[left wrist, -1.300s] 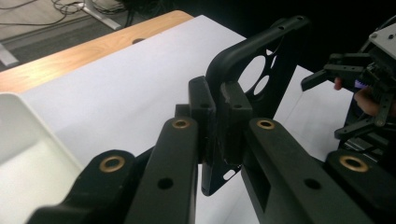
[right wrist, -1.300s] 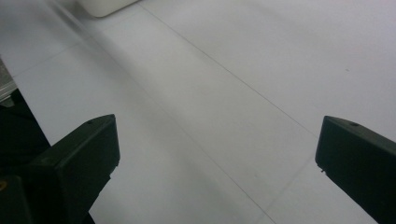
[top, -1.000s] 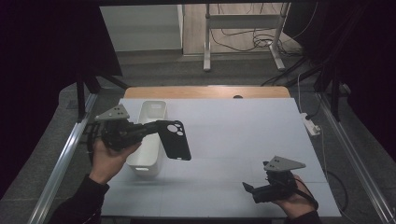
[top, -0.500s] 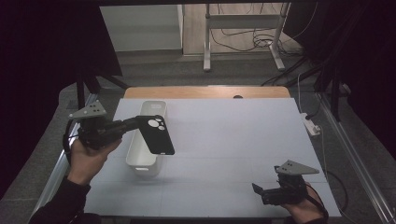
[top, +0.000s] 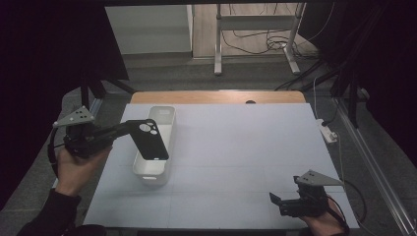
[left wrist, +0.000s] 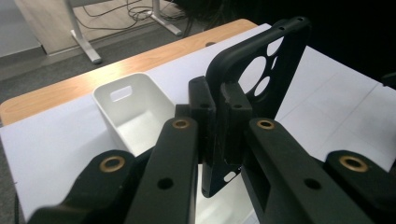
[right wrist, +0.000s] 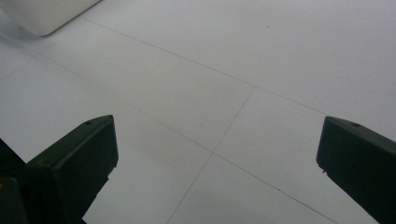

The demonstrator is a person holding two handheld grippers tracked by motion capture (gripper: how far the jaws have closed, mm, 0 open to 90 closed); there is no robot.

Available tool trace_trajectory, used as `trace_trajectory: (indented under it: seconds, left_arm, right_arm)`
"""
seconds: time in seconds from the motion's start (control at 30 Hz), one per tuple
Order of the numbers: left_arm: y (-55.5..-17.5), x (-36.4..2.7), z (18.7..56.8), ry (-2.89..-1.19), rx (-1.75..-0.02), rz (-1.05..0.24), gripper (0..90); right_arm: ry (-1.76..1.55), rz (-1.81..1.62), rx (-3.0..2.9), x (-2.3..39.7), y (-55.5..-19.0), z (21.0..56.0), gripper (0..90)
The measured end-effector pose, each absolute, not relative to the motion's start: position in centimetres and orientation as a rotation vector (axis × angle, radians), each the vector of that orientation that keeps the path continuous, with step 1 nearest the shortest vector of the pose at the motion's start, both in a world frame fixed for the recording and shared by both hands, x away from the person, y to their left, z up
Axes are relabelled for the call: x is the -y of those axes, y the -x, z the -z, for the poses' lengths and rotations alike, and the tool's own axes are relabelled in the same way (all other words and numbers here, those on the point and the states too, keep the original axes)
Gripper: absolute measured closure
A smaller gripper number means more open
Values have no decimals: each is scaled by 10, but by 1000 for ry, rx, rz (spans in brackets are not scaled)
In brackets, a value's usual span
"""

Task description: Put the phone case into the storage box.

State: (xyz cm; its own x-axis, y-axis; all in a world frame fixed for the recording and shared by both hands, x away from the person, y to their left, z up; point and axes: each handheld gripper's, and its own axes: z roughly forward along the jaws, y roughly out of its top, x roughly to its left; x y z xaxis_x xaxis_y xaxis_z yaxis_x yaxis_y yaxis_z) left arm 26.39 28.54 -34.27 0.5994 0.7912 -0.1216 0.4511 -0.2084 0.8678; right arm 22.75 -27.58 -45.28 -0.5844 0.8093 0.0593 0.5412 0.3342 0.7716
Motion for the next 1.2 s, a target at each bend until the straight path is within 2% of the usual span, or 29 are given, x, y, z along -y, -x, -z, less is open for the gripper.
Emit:
trace_trajectory:
  seconds: [1.2]
  left_arm:
    - [-302, -288, 386, -1873, -1093, -450, 850]
  right_arm:
    - [-1200, -1108, -2291, 275, -229, 454, 0]
